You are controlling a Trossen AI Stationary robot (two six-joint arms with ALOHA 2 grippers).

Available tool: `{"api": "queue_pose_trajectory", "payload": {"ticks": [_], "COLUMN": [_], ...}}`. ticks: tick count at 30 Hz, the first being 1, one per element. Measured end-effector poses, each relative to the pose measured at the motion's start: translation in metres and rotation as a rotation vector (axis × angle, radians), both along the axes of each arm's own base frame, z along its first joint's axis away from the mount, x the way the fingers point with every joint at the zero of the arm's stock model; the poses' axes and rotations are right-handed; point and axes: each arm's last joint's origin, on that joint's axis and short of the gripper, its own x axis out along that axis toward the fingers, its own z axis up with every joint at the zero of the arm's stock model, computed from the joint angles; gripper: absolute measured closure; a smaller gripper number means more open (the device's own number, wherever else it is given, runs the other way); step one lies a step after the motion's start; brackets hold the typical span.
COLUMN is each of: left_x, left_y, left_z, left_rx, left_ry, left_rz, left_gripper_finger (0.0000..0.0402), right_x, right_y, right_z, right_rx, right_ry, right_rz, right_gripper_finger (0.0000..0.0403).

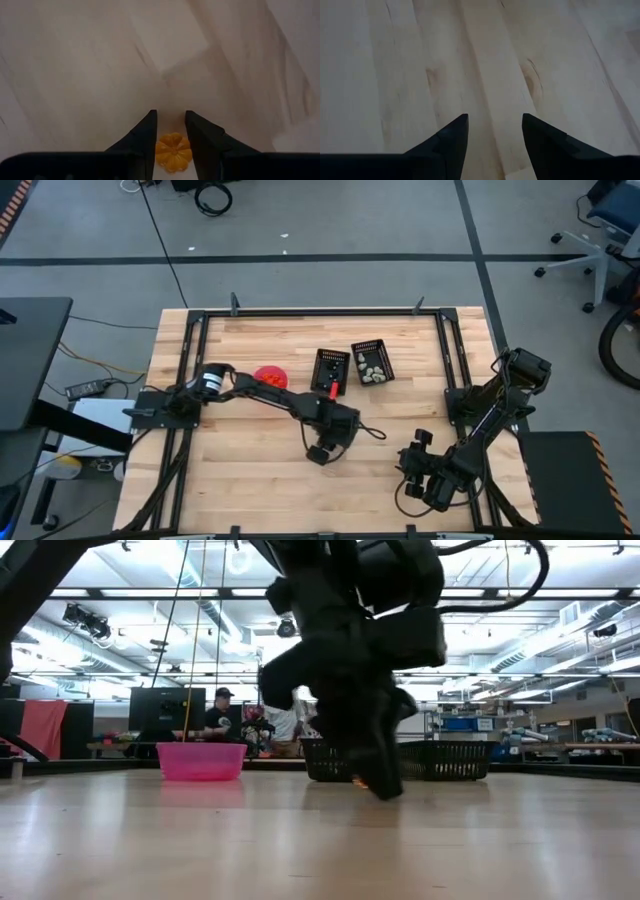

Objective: Sort Halloween decoration
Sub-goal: Put the orange pumpkin toy into the red bowl

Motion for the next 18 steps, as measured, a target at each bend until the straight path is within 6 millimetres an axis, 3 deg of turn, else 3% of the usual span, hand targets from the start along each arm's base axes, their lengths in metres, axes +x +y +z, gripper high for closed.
{"api": "queue_pose_trajectory", "payload": {"ticks": [11,18], "left_x": [-0.037,-0.057], "left_y": [0.009,0.015], "left_z": [0.019,0.028], "left_rx": [0.056,0.2], "left_ry": [0.294,0.464], "left_rz": [0.071,0.104], "left_gripper_finger": [0.0299,0.0299], "right_x": [0.001,0.005], "right_y": [-0.001,-0.004], "right_z": [0.0,0.001], "right_rx": [-0.009,-0.043], "right_ry": [-0.002,-0.018], "right_rz": [0.004,0.014], "right_gripper_finger": [0.0212,0.0212]}}
